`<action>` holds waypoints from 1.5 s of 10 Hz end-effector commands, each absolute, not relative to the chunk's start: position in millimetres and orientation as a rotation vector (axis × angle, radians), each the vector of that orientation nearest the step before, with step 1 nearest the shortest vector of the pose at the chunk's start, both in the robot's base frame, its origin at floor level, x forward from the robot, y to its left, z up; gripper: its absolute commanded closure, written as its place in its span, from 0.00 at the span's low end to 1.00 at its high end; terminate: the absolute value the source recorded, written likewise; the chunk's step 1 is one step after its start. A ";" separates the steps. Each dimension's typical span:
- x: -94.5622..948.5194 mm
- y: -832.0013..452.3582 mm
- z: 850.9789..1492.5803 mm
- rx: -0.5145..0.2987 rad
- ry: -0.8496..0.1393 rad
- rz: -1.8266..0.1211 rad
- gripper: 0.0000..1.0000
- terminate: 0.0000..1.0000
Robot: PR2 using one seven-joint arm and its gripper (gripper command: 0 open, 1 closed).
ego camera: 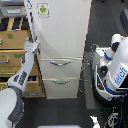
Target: Opening the fridge
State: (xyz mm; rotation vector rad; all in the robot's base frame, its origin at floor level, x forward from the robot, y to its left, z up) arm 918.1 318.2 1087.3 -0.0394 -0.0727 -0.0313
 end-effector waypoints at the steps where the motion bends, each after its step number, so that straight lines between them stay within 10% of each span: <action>1: 918.8 304.6 1041.8 -0.038 -0.066 -0.094 1.00 0.00; 7: 918.3 304.2 1035.9 -0.044 -0.058 -0.104 1.00 0.00; 9: 819.1 271.2 1096.6 -0.105 -0.188 -0.318 1.00 0.00; 12: 211.1 257.1 1310.8 0.045 -0.617 -0.730 1.00 0.00; 15: -298.1 152.3 1378.2 0.346 -0.997 -1.100 1.00 0.00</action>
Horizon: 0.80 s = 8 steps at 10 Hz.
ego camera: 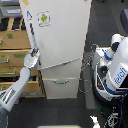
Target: Opening the fridge
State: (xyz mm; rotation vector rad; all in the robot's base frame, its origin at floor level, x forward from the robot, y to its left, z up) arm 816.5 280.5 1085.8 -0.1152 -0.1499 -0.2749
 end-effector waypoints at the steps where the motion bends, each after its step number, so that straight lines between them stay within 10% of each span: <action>1: -350.7 152.7 1381.1 0.295 -1.024 -1.282 1.00 0.00; 4: -219.6 321.3 1413.7 0.055 -1.050 -1.200 1.00 0.00; 5: -132.0 359.7 1402.0 0.022 -0.989 -1.135 0.00 0.00; 8: 117.2 521.7 1344.5 -0.195 -0.810 -0.847 0.00 0.00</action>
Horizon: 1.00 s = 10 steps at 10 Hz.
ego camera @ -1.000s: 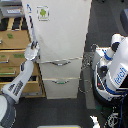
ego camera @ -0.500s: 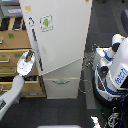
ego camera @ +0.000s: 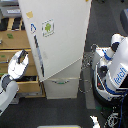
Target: Opening the fridge
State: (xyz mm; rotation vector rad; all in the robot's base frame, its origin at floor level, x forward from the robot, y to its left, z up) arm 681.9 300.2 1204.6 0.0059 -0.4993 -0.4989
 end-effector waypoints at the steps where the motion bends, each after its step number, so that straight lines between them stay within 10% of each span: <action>1: 217.0 572.7 1298.1 -0.181 -0.701 -0.692 0.00 0.00; 6: 586.4 607.5 1114.0 -0.108 -0.351 -0.234 0.00 0.00; 10: 800.4 438.9 1050.7 -0.044 -0.212 -0.325 0.00 0.00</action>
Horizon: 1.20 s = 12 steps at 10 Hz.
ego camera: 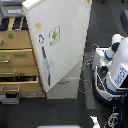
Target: Opening the fridge
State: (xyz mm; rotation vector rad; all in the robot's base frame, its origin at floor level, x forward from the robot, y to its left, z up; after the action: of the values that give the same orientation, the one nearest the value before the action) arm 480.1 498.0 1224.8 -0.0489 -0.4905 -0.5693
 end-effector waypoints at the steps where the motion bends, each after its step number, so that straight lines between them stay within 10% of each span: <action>1: 830.3 420.2 1044.6 -0.031 -0.196 -0.327 0.00 0.00; 5: 870.4 61.7 1082.4 0.088 -0.134 -0.509 0.00 0.00; 8: 590.9 -242.1 1236.3 0.155 -0.248 -0.869 0.00 0.00; 12: 233.8 -393.0 1327.5 0.041 -0.294 -1.240 0.00 0.00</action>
State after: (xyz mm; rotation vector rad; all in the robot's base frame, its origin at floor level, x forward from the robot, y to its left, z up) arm 862.1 201.8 1101.8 0.0600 -0.1901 -0.5235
